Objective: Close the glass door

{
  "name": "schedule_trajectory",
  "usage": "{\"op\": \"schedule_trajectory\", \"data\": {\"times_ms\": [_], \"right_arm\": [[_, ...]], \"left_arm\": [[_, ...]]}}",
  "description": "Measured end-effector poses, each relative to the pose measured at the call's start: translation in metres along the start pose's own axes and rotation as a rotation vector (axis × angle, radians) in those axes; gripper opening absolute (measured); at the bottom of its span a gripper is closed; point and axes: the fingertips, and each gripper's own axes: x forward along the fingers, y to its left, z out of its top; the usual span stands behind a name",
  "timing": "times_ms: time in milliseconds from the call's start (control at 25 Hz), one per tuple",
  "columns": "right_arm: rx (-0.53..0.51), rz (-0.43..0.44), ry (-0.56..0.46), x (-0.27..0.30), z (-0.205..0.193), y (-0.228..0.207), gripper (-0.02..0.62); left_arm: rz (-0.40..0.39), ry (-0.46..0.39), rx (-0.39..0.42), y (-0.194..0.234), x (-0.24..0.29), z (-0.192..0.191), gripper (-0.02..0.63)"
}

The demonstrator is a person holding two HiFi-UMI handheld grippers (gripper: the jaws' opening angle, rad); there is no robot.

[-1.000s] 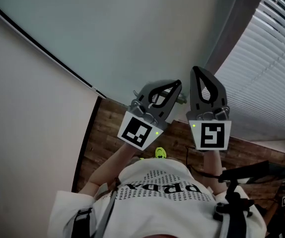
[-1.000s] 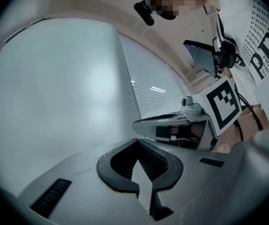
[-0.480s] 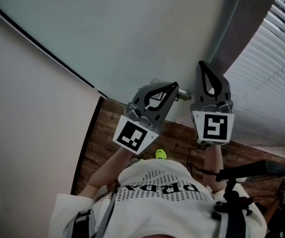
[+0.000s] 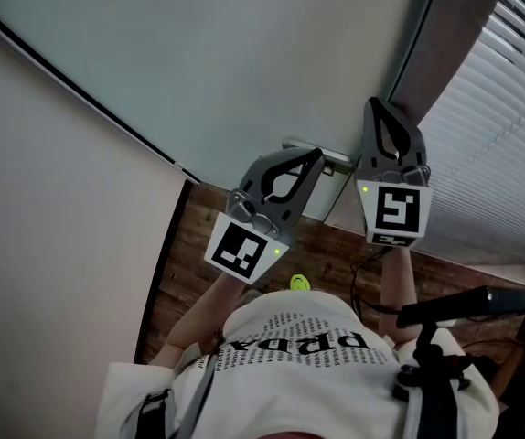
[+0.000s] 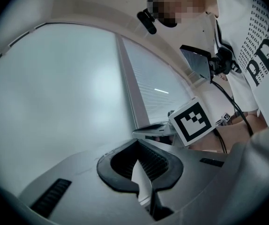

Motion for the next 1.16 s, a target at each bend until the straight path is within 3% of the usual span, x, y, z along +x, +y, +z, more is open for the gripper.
{"op": "schedule_trajectory", "data": {"times_ms": [480, 920, 1160], "right_arm": [[0.038, 0.128, -0.016, -0.022, 0.041, 0.029, -0.003], [0.047, 0.141, -0.01, -0.022, 0.039, 0.032, -0.003], [0.018, 0.148, -0.024, -0.023, 0.034, 0.038, -0.003]], "left_arm": [[0.004, -0.038, -0.077, -0.012, -0.012, 0.035, 0.0], [-0.005, -0.025, -0.07, -0.012, -0.015, 0.036, 0.0], [0.004, -0.064, -0.06, -0.009, -0.016, 0.031, 0.0]]}}
